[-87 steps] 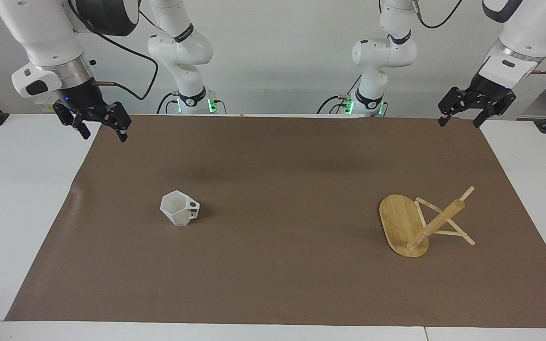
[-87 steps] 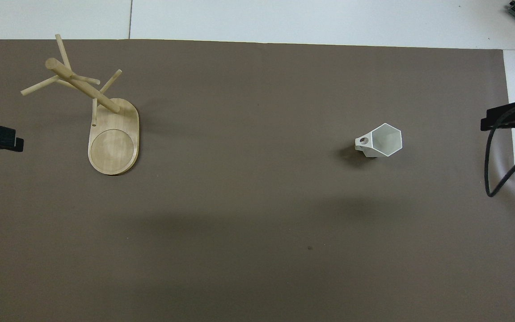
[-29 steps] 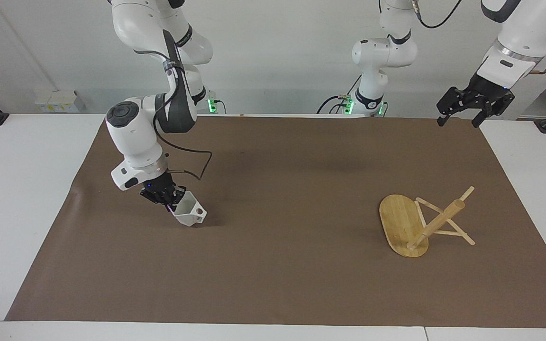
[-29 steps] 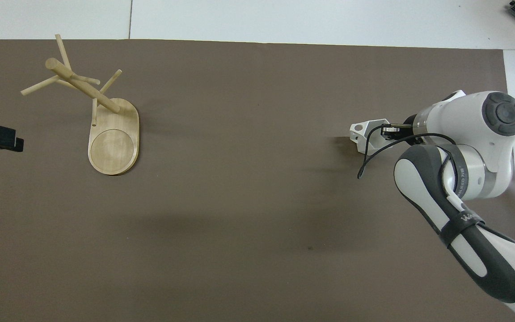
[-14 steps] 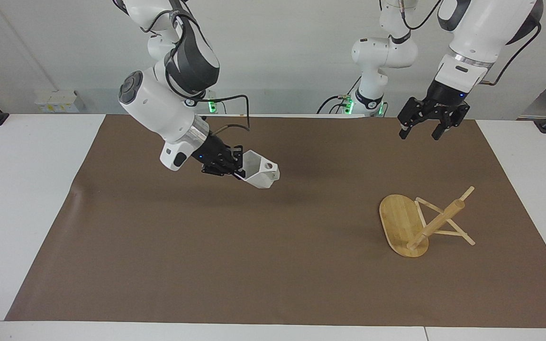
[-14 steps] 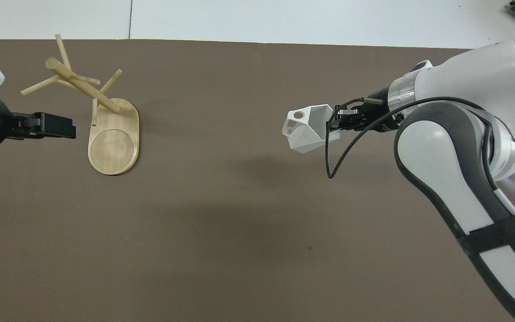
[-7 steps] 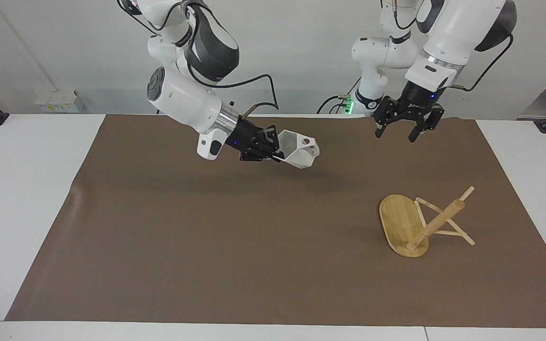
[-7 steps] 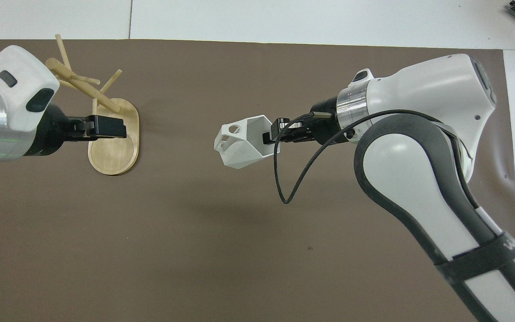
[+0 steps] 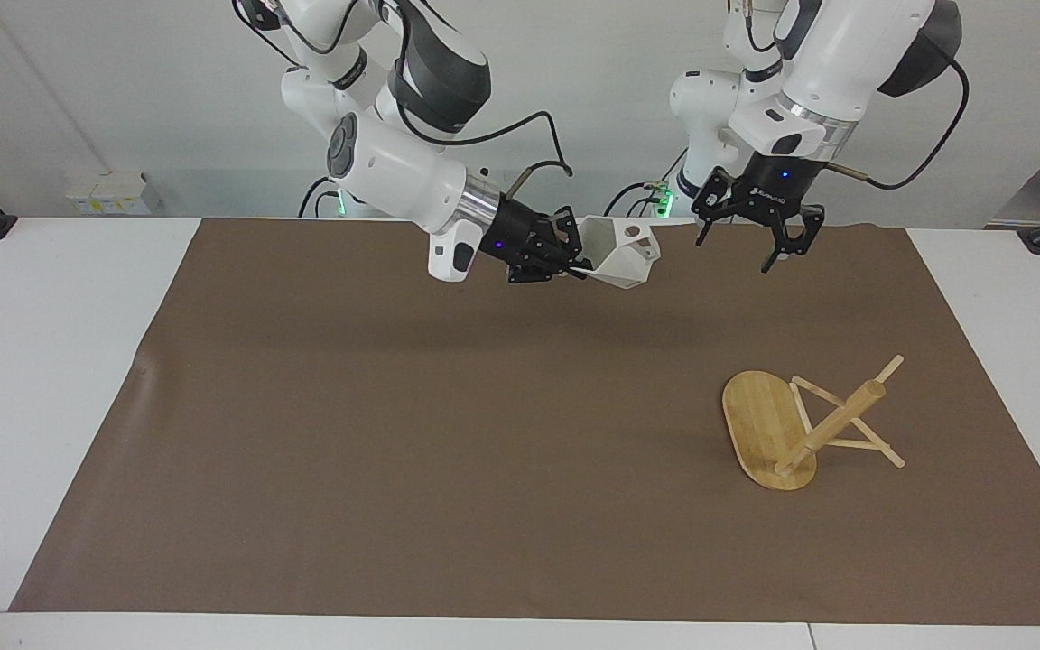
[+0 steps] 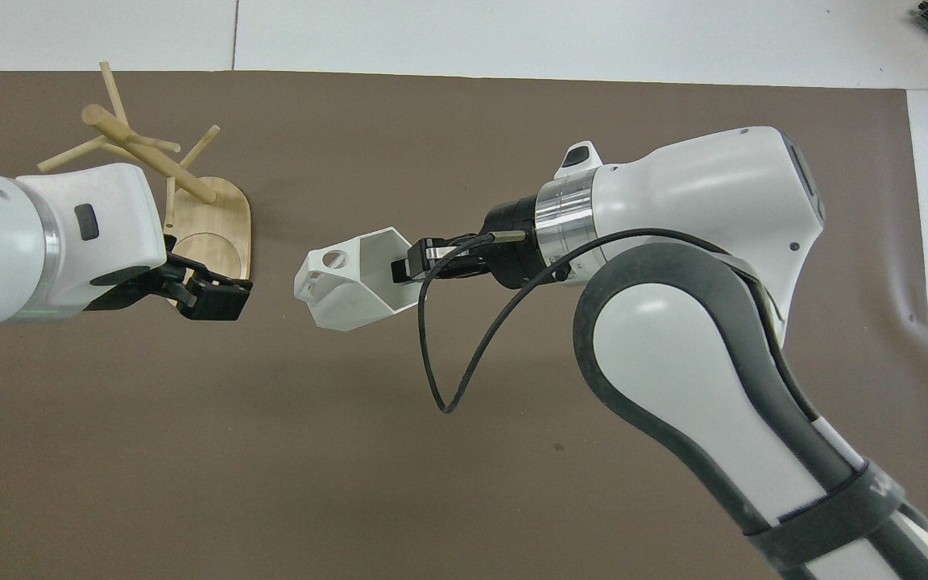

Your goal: Hang cup on rack

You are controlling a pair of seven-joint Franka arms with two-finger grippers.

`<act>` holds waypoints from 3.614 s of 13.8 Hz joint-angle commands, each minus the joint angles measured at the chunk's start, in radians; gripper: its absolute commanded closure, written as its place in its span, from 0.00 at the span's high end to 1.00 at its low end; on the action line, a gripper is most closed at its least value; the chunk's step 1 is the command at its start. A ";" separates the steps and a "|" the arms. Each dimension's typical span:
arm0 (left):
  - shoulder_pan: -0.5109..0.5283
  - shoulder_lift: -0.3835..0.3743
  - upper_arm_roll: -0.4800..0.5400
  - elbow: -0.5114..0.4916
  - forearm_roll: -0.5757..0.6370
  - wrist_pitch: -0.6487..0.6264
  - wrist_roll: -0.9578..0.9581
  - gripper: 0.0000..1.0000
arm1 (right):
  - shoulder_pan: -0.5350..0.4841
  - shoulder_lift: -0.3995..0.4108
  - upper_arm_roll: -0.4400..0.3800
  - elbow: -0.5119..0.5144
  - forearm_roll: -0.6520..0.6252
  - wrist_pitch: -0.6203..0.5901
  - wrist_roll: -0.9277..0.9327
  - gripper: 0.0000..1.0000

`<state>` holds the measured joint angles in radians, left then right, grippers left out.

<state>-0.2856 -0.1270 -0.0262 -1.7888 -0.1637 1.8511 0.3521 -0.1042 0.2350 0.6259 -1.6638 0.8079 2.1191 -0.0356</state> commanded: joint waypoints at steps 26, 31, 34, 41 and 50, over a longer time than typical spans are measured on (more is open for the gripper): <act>-0.018 -0.122 0.014 -0.213 -0.275 0.053 0.510 1.00 | 0.015 0.049 0.107 0.053 -0.070 0.110 0.068 0.00; -0.014 -0.117 0.015 -0.175 -0.275 0.045 0.508 1.00 | 0.027 0.050 0.123 0.052 -0.096 0.146 0.126 0.00; -0.021 -0.121 0.014 -0.190 -0.275 0.071 0.508 1.00 | 0.032 0.056 0.129 0.053 -0.113 0.153 0.141 0.00; -0.035 -0.128 -0.006 -0.221 -0.275 0.135 0.475 1.00 | 0.032 0.056 0.130 0.052 -0.110 0.153 0.141 0.00; -0.021 -0.131 -0.008 -0.173 -0.272 0.027 0.459 1.00 | 0.032 0.058 0.135 0.053 -0.095 0.153 0.186 0.00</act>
<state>-0.2968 -0.2370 -0.0408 -1.9697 -0.4245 1.9222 0.8263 -0.0705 0.2743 0.7402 -1.6357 0.7127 2.2609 0.1170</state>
